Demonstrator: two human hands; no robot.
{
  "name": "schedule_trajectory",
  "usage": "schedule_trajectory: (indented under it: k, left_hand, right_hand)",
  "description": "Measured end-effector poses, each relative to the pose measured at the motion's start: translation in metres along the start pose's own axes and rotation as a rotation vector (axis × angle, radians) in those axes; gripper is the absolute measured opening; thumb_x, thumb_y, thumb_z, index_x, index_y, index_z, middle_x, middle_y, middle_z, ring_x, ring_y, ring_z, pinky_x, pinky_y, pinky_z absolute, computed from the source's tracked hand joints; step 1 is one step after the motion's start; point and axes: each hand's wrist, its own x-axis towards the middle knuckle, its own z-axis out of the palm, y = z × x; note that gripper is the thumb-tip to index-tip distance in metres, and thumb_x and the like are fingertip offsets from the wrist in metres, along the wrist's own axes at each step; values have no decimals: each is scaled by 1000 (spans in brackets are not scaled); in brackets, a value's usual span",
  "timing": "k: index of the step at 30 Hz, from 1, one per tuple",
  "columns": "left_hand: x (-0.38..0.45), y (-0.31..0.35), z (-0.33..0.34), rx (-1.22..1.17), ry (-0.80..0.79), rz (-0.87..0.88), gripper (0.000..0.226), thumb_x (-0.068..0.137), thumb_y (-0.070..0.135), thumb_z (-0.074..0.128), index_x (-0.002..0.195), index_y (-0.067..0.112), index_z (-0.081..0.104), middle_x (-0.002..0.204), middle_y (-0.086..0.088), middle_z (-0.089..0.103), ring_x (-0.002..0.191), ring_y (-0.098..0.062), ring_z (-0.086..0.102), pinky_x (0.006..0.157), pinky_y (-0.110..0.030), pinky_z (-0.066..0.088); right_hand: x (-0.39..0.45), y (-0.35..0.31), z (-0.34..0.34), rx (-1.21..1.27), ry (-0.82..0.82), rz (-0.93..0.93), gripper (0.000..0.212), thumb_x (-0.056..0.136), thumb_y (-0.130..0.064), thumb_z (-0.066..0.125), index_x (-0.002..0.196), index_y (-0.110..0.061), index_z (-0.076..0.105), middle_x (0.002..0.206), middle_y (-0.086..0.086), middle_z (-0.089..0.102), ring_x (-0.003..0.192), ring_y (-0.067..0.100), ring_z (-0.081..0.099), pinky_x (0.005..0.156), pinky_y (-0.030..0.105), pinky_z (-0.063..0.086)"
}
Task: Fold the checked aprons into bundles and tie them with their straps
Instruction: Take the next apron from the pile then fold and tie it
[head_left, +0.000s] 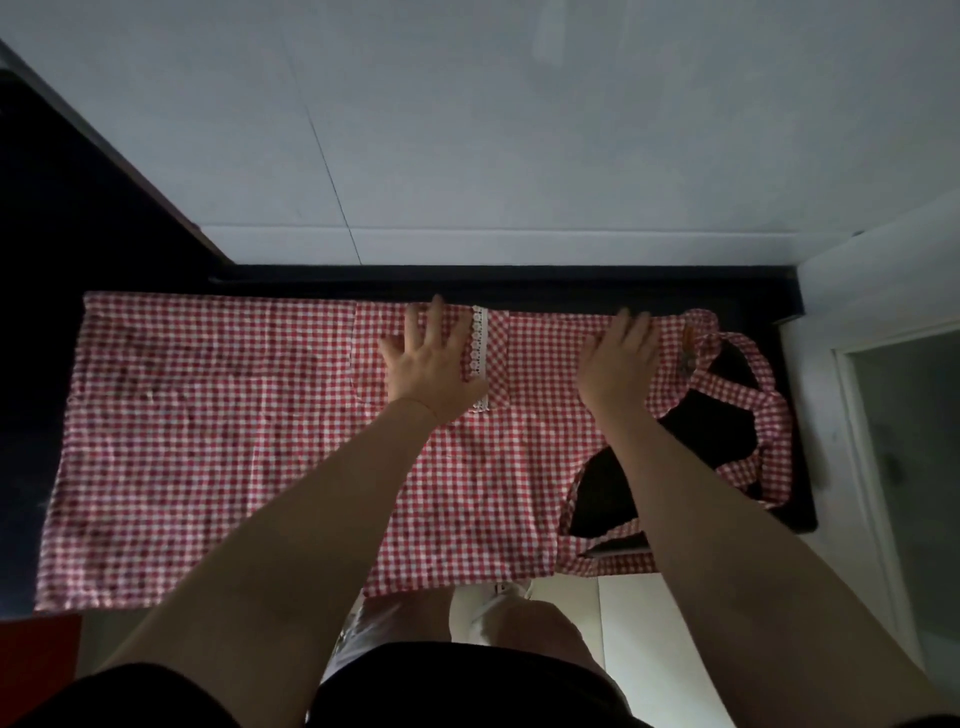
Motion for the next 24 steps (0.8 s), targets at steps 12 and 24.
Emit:
schedule_trajectory:
  k: [12, 24]
  left_hand:
    - [-1, 65, 13, 102, 49, 99, 66, 94, 61, 33, 152, 34, 16, 164, -5, 9, 150, -38, 1, 114, -68, 13]
    - [25, 142, -9, 96, 131, -316, 45, 93, 29, 43, 135, 13, 45, 145, -14, 40, 139, -35, 28, 114, -59, 22]
  right_hand:
    - [5, 54, -9, -75, 22, -370, 48, 102, -28, 39, 148, -16, 36, 156, 12, 34, 146, 29, 29, 121, 47, 23]
    - [85, 105, -70, 52, -115, -447, 42, 91, -4, 51, 132, -14, 54, 134, 11, 49, 125, 32, 43, 96, 48, 40]
